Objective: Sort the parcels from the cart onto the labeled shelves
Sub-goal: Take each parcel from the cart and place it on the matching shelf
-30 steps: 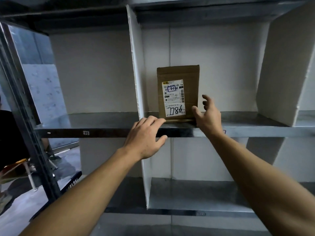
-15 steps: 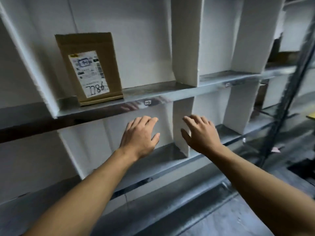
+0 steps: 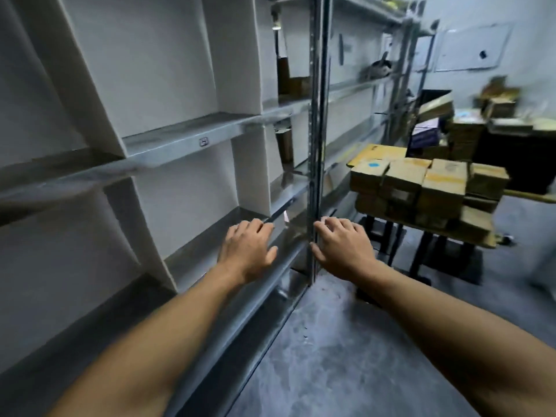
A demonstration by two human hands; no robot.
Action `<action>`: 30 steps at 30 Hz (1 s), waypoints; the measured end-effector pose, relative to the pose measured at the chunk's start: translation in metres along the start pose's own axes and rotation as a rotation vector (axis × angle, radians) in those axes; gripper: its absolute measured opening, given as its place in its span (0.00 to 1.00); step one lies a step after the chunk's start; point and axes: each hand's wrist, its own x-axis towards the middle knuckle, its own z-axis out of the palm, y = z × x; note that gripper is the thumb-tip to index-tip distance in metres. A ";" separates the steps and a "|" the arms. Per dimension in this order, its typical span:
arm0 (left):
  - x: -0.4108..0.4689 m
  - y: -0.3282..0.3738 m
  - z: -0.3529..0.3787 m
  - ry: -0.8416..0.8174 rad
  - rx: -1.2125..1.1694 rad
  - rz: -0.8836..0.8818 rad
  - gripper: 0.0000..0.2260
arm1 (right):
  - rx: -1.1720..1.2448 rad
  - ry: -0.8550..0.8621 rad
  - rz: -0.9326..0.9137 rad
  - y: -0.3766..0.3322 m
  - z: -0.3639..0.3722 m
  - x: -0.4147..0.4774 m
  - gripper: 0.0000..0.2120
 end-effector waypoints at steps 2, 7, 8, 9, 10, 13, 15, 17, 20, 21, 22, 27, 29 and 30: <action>0.033 0.040 0.016 -0.009 -0.024 0.058 0.21 | -0.031 -0.017 0.054 0.048 0.003 -0.003 0.26; 0.105 0.141 0.050 0.014 -0.089 0.193 0.23 | -0.096 -0.065 0.165 0.160 0.003 -0.014 0.25; 0.117 0.158 0.055 0.011 -0.095 0.208 0.23 | -0.104 -0.076 0.186 0.178 0.003 -0.017 0.25; 0.129 0.175 0.062 0.007 -0.104 0.229 0.23 | -0.109 -0.086 0.213 0.197 0.002 -0.020 0.25; 0.139 0.191 0.068 0.002 -0.112 0.248 0.23 | -0.115 -0.094 0.235 0.214 0.001 -0.022 0.25; 0.168 0.233 0.083 -0.005 -0.111 0.305 0.23 | -0.133 -0.126 0.294 0.259 0.001 -0.026 0.25; 0.186 0.255 0.092 -0.019 -0.121 0.335 0.23 | -0.130 -0.150 0.338 0.286 0.003 -0.028 0.25; 0.204 0.272 0.102 -0.027 -0.136 0.366 0.23 | -0.116 -0.164 0.380 0.309 0.008 -0.029 0.25; 0.233 0.294 0.116 -0.037 -0.172 0.405 0.22 | -0.092 -0.188 0.440 0.339 0.017 -0.026 0.23; 0.244 0.303 0.122 -0.037 -0.186 0.417 0.22 | -0.093 -0.195 0.454 0.350 0.021 -0.024 0.23; 0.256 0.311 0.127 -0.036 -0.200 0.431 0.22 | -0.097 -0.199 0.467 0.361 0.026 -0.022 0.22; 0.327 0.342 0.157 -0.051 -0.271 0.520 0.22 | -0.096 -0.186 0.535 0.419 0.048 0.010 0.22; 0.359 0.351 0.169 -0.059 -0.293 0.537 0.22 | -0.097 -0.176 0.559 0.440 0.058 0.027 0.22; 0.375 0.355 0.175 -0.064 -0.305 0.546 0.23 | -0.092 -0.172 0.568 0.451 0.063 0.035 0.22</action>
